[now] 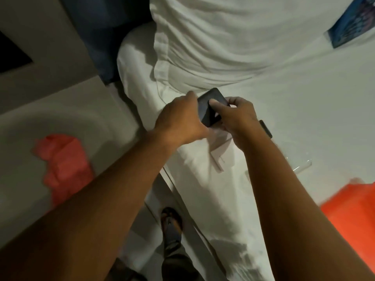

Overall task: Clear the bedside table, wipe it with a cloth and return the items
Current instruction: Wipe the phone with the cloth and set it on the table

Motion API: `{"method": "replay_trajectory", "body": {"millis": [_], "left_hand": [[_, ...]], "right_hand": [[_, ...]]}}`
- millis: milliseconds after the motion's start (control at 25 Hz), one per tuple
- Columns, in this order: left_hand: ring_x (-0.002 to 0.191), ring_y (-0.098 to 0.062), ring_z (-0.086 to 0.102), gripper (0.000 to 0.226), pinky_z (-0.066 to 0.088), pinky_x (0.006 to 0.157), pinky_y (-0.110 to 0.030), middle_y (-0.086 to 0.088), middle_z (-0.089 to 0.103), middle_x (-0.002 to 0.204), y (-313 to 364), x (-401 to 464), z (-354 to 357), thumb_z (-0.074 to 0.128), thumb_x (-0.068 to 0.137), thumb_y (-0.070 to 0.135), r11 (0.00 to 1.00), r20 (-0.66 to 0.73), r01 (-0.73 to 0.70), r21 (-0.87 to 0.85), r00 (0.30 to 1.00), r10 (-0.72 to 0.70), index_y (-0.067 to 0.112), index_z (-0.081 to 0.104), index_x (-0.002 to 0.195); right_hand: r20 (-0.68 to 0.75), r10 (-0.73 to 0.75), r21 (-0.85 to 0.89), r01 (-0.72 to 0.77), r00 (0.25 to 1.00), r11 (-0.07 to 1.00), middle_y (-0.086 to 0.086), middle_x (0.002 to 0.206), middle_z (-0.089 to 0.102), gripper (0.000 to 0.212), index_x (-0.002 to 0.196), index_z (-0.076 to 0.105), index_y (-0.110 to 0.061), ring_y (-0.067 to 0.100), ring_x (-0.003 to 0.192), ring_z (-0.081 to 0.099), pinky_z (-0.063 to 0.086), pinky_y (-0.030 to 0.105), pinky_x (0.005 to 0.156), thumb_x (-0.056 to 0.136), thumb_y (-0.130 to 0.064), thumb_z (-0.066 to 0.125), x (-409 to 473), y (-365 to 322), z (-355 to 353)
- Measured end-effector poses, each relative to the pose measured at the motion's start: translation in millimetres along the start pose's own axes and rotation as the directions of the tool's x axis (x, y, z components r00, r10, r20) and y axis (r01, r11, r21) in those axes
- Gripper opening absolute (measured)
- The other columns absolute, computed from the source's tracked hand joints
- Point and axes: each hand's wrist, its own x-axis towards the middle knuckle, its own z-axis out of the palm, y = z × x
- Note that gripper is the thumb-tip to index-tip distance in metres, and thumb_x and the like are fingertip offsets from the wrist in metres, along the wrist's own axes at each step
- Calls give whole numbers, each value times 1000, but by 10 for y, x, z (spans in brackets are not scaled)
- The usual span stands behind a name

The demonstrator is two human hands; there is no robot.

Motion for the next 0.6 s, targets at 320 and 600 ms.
{"method": "replay_trajectory", "body": {"millis": [320, 600], "left_hand": [[113, -35, 72, 51, 62, 84, -53, -13, 75, 124, -1974, -1280, -461, 48, 92, 51, -217, 269, 226, -950, 943, -196, 18, 78, 116], [116, -33, 69, 53, 56, 92, -41, -18, 68, 133, -3362, -2215, -471, 47, 102, 47, -461, 102, -146, -875, 876, -472, 9, 68, 132]], "right_hand": [[426, -207, 36, 212, 881, 977, 6, 81, 71, 22, 103, 73, -14, 7, 57, 63, 55, 28, 57, 105, -16, 51, -724, 52, 1814], [702, -480, -412, 850, 526, 329, 25, 164, 27, 68, 155, 35, -9, 45, 151, 24, 23, 52, 123, 100, -46, 49, -1287, 1048, 3378]]}}
